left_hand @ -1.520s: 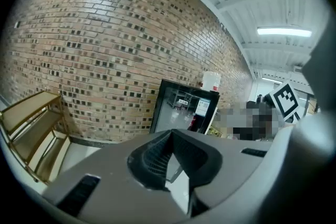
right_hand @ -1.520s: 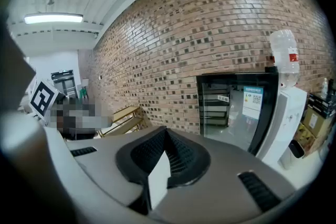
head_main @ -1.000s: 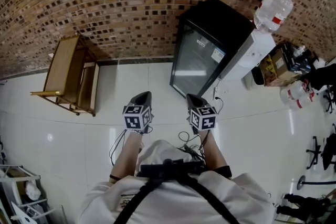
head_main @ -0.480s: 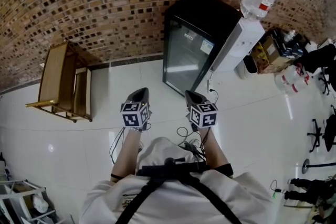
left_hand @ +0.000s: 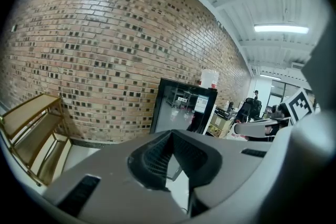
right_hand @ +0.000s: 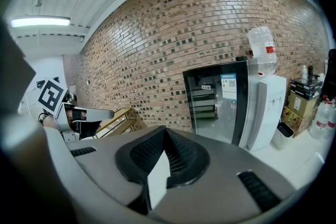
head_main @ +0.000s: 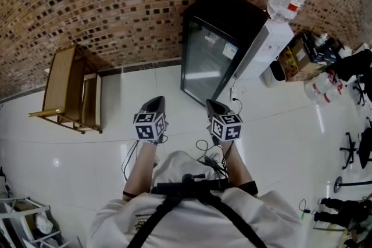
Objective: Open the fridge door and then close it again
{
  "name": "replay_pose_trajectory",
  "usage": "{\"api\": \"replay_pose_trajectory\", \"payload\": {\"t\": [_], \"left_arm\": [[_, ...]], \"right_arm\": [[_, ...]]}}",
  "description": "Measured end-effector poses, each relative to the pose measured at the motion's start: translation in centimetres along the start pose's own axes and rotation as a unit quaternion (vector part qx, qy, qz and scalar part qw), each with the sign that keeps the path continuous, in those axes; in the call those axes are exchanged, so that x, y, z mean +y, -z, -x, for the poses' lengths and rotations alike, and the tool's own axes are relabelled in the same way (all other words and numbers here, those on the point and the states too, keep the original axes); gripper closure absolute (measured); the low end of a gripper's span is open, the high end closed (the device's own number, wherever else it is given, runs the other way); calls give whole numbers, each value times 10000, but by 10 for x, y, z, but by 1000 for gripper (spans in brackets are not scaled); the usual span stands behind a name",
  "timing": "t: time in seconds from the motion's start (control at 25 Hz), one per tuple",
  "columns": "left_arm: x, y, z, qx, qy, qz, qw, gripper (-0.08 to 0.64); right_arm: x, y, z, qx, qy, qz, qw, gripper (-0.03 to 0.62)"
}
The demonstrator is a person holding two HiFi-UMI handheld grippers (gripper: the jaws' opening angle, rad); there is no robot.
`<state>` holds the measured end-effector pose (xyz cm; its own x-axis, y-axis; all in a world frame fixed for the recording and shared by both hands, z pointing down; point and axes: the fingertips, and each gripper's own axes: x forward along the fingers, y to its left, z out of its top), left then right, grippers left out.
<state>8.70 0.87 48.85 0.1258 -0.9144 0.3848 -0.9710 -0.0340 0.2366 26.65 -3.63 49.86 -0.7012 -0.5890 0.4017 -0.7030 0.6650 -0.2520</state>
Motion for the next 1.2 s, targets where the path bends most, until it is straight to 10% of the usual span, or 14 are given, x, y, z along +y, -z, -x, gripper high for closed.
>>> {"api": "replay_pose_trajectory", "payload": {"t": [1.2], "left_arm": [[47,15,-3,49,155,363,9992,560]], "right_arm": [[25,9,-38,167,-28,57,9998,584]]}}
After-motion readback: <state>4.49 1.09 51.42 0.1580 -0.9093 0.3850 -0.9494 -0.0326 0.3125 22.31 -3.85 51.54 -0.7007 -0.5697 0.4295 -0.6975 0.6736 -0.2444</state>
